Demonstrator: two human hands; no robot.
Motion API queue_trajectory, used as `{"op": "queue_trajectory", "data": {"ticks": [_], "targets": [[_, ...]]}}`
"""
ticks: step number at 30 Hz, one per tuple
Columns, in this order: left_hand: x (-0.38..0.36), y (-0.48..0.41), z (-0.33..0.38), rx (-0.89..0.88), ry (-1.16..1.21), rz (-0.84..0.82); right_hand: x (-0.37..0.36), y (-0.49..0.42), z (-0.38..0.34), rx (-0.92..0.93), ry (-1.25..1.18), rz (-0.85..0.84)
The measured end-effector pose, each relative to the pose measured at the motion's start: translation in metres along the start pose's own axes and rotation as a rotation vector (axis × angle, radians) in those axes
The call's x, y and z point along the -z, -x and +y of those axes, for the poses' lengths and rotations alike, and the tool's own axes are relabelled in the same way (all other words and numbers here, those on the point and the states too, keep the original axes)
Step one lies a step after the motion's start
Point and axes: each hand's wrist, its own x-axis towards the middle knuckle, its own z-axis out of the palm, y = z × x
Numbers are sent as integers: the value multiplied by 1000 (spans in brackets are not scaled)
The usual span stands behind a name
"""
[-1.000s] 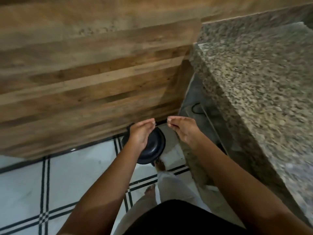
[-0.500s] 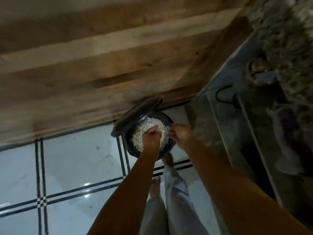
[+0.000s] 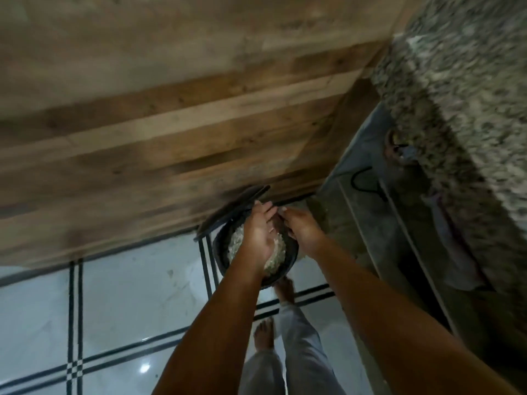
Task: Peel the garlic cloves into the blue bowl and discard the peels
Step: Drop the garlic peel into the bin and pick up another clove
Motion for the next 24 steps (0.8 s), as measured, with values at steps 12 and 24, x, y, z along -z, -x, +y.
{"op": "queue_trajectory", "data": {"ticks": [12, 24], "targets": [[-171, 225, -54, -273, -523, -552, 198, 264, -30, 469, -685, 416], [-302, 401, -322, -161, -843, -1074, 417, 471, 132, 601, -869, 965]]}}
